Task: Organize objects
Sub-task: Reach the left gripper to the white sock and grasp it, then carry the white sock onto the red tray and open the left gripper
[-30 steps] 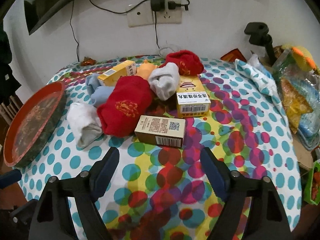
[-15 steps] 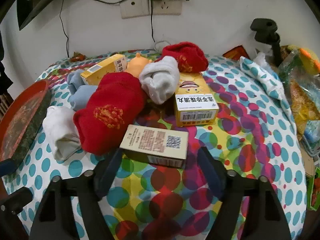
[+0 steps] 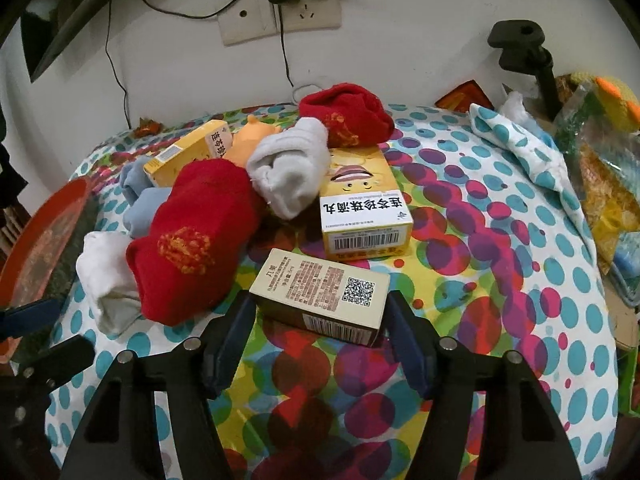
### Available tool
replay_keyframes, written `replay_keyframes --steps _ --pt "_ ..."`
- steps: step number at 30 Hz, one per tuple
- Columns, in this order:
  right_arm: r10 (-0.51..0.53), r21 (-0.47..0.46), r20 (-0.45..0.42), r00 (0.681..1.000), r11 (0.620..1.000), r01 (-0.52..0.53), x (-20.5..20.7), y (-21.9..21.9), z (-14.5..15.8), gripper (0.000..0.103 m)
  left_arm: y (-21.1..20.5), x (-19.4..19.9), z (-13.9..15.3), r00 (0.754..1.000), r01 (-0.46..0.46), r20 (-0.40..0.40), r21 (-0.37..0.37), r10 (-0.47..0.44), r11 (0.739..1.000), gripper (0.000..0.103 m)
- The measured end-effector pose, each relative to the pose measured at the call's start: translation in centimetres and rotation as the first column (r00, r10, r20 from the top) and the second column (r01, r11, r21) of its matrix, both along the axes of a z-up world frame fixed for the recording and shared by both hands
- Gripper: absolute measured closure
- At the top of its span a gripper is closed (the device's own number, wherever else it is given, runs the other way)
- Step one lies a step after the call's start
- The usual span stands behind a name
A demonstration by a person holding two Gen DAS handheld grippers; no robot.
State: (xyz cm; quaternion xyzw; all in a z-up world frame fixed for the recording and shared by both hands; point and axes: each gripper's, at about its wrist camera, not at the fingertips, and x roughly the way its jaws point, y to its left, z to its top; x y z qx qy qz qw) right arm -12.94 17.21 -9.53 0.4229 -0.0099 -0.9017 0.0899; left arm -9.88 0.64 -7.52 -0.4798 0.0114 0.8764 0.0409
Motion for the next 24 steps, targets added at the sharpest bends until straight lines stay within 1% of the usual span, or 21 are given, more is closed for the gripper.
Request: replay_keyframes --steps 1,3,6,8,10,13,21,23,24 --pt "0.0 0.003 0.0 1.0 1.0 0.0 0.0 -0.1 0.0 0.039 0.0 -0.3 -0.1 1.0 0.009 0.001 0.002 -0.009 1.0 0.041" --pt "0.0 0.006 0.0 1.0 1.0 0.0 0.0 -0.1 0.0 0.039 -0.1 -0.9 -0.4 1.0 0.016 -0.009 -0.017 -0.016 1.0 0.041" --pt "-0.001 -0.016 0.011 1.0 1.0 0.002 -0.1 0.0 -0.2 0.039 -0.6 -1.8 -0.9 1.0 0.023 -0.016 -0.043 -0.024 0.999 0.041" --pt "-0.004 -0.023 0.021 1.0 1.0 0.004 -0.3 0.2 -0.3 0.038 -1.0 -2.3 -1.1 0.999 0.027 -0.016 -0.03 -0.028 0.999 0.041" --pt "-0.004 -0.021 0.02 1.0 1.0 0.004 -0.3 0.2 -0.3 0.039 -1.3 -2.8 -1.5 1.0 0.024 -0.008 -0.034 -0.024 0.999 0.041" --pt "-0.004 -0.005 0.02 1.0 1.0 0.004 -0.2 0.1 -0.4 0.039 -1.4 -3.4 -2.0 0.999 0.044 -0.001 -0.039 -0.044 0.998 0.041" --pt "-0.004 0.002 0.021 1.0 1.0 0.004 -0.3 0.0 -0.4 0.039 -1.2 -4.3 -3.7 0.997 0.072 0.041 -0.002 -0.072 0.997 0.04" --pt "-0.003 0.001 0.021 1.0 1.0 0.003 -0.3 0.1 -0.4 0.039 -1.0 -4.3 -3.8 0.997 0.071 0.029 -0.015 -0.07 0.997 0.039" --pt "-0.004 0.002 0.021 1.0 1.0 0.004 -0.3 0.1 -0.4 0.038 -1.0 -4.2 -3.8 0.997 0.073 0.024 -0.019 -0.073 0.997 0.041"
